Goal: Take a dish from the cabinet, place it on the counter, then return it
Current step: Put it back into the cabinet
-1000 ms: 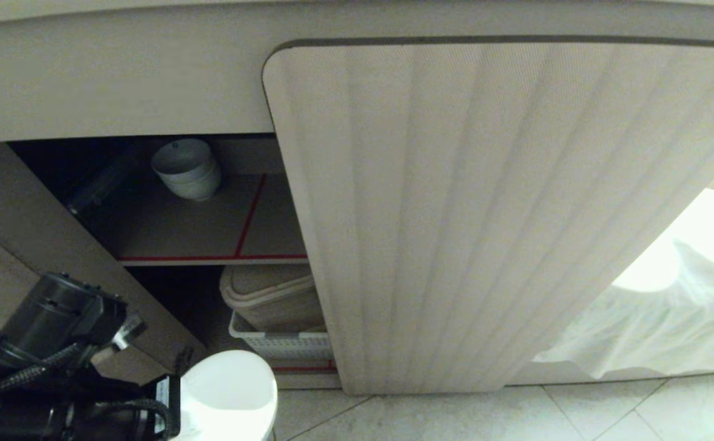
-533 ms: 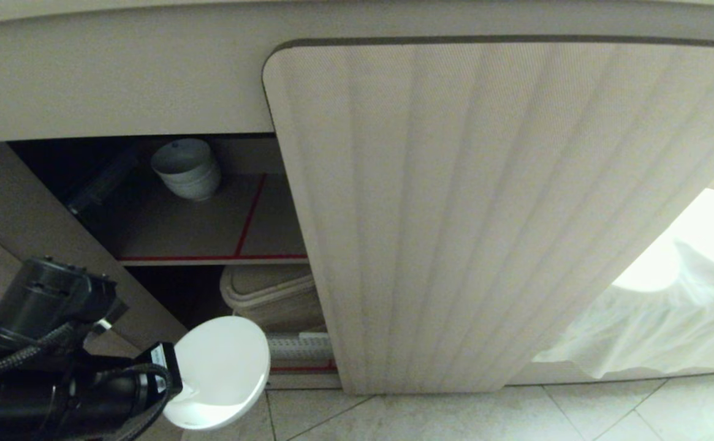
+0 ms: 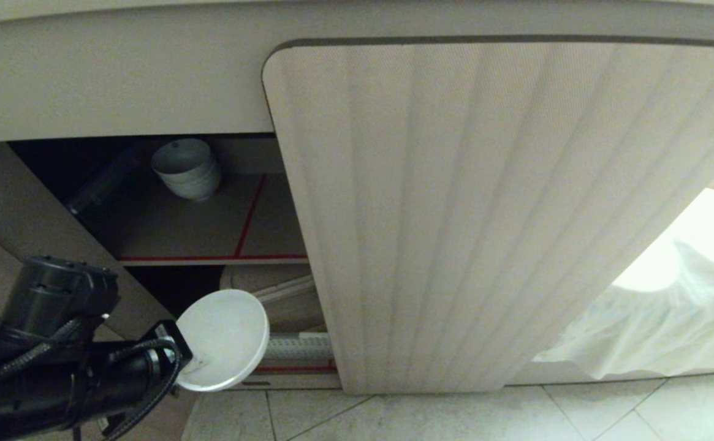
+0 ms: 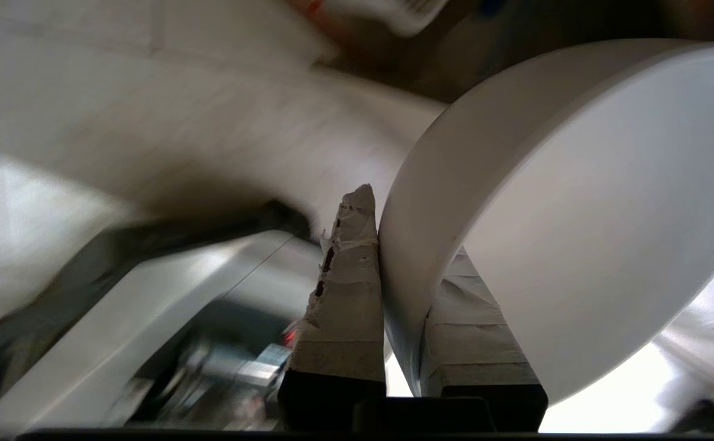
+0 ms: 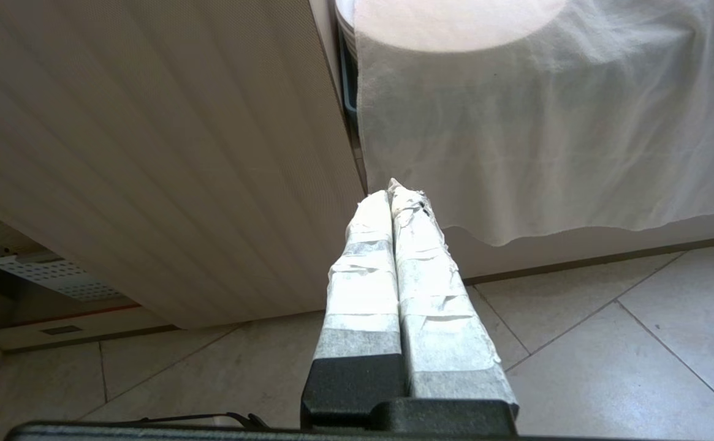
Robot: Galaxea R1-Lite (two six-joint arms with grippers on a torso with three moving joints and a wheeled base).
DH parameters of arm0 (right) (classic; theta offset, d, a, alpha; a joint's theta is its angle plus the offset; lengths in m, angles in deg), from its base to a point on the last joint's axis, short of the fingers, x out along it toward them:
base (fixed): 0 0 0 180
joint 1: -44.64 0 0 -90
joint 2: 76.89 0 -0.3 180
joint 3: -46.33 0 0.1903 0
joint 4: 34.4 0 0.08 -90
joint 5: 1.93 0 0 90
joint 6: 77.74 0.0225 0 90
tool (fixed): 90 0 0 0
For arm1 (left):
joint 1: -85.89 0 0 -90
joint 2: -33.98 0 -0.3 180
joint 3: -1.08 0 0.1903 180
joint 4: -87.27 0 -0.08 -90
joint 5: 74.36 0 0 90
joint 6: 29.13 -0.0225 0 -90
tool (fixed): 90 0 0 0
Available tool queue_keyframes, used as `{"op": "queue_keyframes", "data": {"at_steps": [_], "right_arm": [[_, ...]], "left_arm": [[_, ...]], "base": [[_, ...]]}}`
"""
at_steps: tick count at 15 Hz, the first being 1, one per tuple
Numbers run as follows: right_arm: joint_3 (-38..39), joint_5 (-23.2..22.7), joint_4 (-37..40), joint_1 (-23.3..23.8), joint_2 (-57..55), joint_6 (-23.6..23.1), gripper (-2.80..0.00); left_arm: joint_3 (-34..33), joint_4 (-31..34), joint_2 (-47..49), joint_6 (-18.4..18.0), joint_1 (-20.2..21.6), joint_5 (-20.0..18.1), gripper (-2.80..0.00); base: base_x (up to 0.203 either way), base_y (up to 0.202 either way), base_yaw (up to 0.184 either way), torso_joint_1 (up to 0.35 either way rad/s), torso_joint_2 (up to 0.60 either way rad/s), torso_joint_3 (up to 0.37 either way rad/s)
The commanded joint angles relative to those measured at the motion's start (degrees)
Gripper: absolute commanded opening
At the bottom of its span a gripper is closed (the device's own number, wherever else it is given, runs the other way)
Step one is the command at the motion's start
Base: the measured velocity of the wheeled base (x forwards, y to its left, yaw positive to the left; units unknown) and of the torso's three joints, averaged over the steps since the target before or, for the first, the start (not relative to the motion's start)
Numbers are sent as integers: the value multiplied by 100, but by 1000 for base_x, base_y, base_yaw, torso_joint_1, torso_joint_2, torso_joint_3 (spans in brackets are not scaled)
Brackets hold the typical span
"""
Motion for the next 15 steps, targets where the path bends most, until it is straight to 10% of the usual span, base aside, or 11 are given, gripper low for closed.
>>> {"op": "queue_keyframes", "data": {"at_steps": [1,15], "right_arm": [[1,2,-2,-2,-7,5,-280],[1,2,-2,-2,-7,5,-280]], "left_arm": [[23,-367,293,70,159,2,-280],[1001,-108,1230,38,418,-482,-280]], "base": [[0,0,0,0,0,0],[0,0,0,0,0,0]]}}
